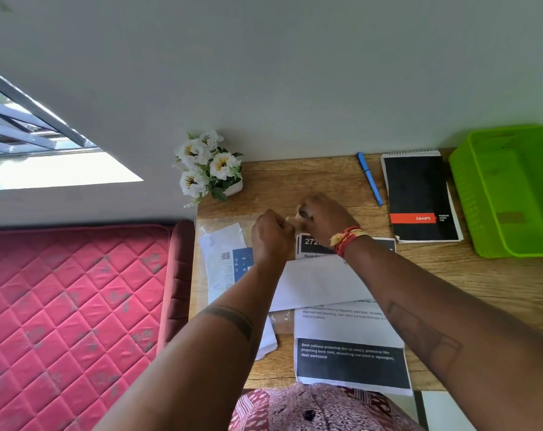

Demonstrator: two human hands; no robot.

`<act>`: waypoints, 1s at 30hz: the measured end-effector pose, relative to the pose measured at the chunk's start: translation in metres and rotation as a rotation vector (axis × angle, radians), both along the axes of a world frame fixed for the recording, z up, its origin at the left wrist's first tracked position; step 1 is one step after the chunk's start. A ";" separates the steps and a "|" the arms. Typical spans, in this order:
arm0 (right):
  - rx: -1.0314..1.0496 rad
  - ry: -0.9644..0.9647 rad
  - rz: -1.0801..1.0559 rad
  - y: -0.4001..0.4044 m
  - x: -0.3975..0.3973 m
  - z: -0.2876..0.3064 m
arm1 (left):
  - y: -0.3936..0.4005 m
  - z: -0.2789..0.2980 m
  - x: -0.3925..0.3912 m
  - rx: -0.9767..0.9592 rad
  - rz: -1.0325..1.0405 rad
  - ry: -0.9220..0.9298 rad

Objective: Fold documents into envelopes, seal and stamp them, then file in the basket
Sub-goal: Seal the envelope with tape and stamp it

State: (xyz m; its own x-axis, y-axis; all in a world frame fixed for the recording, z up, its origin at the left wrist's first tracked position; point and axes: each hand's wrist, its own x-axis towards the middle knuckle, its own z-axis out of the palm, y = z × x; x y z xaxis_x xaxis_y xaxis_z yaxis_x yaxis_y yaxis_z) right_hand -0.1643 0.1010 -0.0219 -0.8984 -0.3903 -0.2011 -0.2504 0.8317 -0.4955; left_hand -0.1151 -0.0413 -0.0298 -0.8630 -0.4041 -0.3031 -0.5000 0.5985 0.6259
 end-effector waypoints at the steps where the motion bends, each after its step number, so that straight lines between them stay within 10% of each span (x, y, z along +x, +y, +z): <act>1: 0.004 -0.013 -0.023 0.004 -0.005 0.002 | -0.003 -0.001 0.003 0.005 0.007 -0.011; 25: 0.143 -0.050 -0.071 0.021 -0.007 0.004 | -0.008 0.030 0.014 0.353 0.114 -0.024; 30: -0.138 -0.091 -0.402 0.020 0.013 0.028 | 0.004 0.040 0.023 -0.033 -0.219 0.248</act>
